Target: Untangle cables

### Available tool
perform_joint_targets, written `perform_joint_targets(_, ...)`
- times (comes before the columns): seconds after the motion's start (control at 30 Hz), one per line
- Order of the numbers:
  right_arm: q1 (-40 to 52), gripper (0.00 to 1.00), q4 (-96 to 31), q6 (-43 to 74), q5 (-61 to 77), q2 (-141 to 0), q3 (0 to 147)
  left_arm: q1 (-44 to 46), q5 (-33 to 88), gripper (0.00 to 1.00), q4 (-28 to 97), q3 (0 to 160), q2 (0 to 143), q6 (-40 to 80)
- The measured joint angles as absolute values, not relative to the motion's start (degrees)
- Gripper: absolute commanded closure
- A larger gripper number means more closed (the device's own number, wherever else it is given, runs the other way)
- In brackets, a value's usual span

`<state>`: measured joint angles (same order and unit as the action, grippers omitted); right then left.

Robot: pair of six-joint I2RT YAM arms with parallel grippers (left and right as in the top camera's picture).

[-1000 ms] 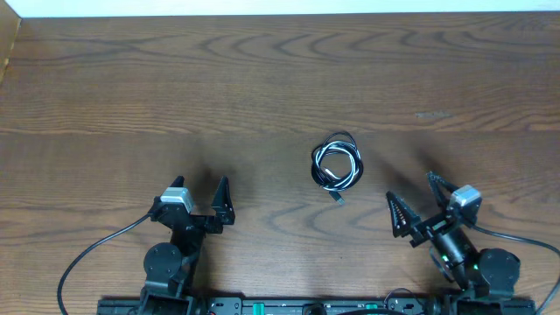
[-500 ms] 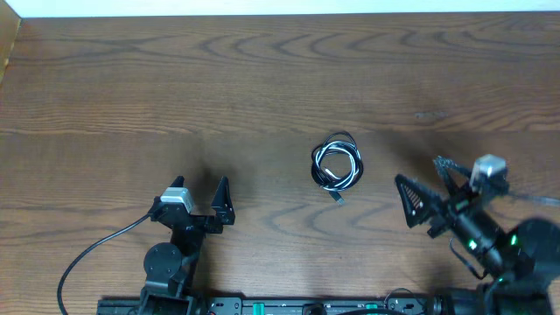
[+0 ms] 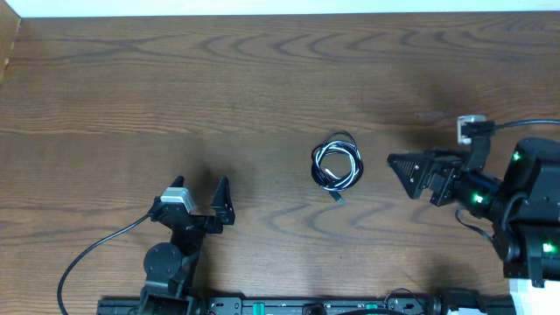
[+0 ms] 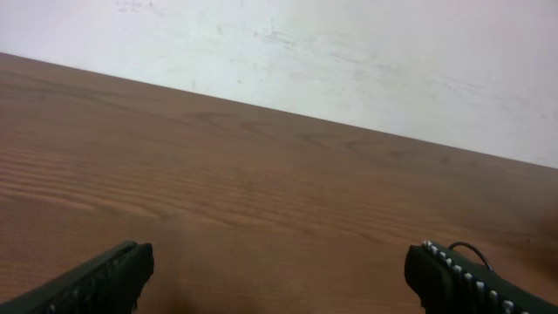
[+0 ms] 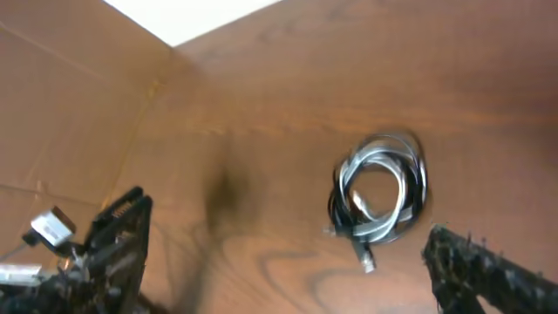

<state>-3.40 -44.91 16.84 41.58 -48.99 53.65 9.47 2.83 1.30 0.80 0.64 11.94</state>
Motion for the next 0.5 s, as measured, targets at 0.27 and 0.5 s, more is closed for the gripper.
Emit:
perform_joint_targets(0.27, -3.4, 0.33, -47.5, 15.9, 40.2, -52.6, 53.6, 9.5, 2.8, 0.02, 1.3, 0.8, 0.6, 11.9)
perform_joint_targets(0.5, -3.4, 0.35, -47.6, 15.9, 37.5, -54.4, 53.6, 9.5, 2.8, 0.02, 1.3, 0.8, 0.6, 11.9)
